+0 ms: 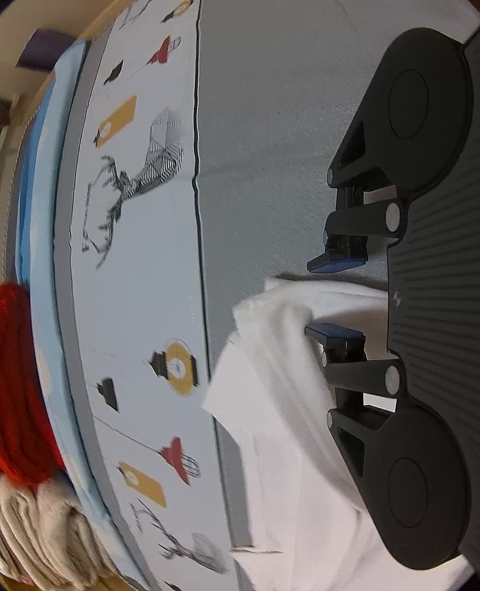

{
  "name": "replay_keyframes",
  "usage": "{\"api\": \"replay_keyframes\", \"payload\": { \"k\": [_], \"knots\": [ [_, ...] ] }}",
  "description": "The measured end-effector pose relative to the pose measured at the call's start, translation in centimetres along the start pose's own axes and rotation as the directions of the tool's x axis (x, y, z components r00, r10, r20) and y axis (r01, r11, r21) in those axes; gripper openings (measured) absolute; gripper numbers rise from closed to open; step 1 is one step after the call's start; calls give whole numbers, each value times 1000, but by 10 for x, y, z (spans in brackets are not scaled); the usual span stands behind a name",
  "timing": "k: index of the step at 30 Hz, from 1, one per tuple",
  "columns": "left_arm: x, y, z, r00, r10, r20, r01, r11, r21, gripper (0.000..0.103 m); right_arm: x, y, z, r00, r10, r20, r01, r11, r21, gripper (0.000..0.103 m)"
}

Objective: Fold small clothes

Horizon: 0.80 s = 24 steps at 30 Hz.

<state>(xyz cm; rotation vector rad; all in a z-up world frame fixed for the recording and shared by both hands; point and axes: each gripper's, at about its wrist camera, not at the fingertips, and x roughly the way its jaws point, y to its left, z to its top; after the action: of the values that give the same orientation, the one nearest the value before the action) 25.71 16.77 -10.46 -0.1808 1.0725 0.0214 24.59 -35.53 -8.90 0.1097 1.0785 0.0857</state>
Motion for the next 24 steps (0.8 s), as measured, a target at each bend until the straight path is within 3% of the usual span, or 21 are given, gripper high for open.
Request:
{"api": "replay_keyframes", "payload": {
  "k": [6,9,10,11,14,18,21,24],
  "knots": [
    [16,-14,7,1000,19,-2,-19,999,29,52,6,1,3,1000,-20,24,20,1000,-2,31],
    [18,-8,11,1000,5,1,-5,1000,2,27,5,0,5,999,-16,50,16,1000,3,26],
    [18,-6,12,1000,-4,3,4,1000,-8,13,3,-1,6,998,-10,62,10,1000,10,12],
    [17,-3,13,1000,-11,8,12,1000,-13,6,2,-2,7,997,-3,74,2,1000,20,5],
    [8,6,17,999,-29,45,31,998,-51,4,-3,-4,12,993,-7,121,1,999,52,0],
    [0,20,22,995,-62,74,71,990,-118,4,-18,-14,21,970,-29,243,-10,987,158,0],
    [2,21,23,994,-92,51,97,990,-105,4,-14,-19,25,975,-58,216,12,978,208,0],
    [9,16,21,995,-105,1,105,992,-70,7,-7,-24,25,986,-29,164,-10,973,229,2]
  ]
}}
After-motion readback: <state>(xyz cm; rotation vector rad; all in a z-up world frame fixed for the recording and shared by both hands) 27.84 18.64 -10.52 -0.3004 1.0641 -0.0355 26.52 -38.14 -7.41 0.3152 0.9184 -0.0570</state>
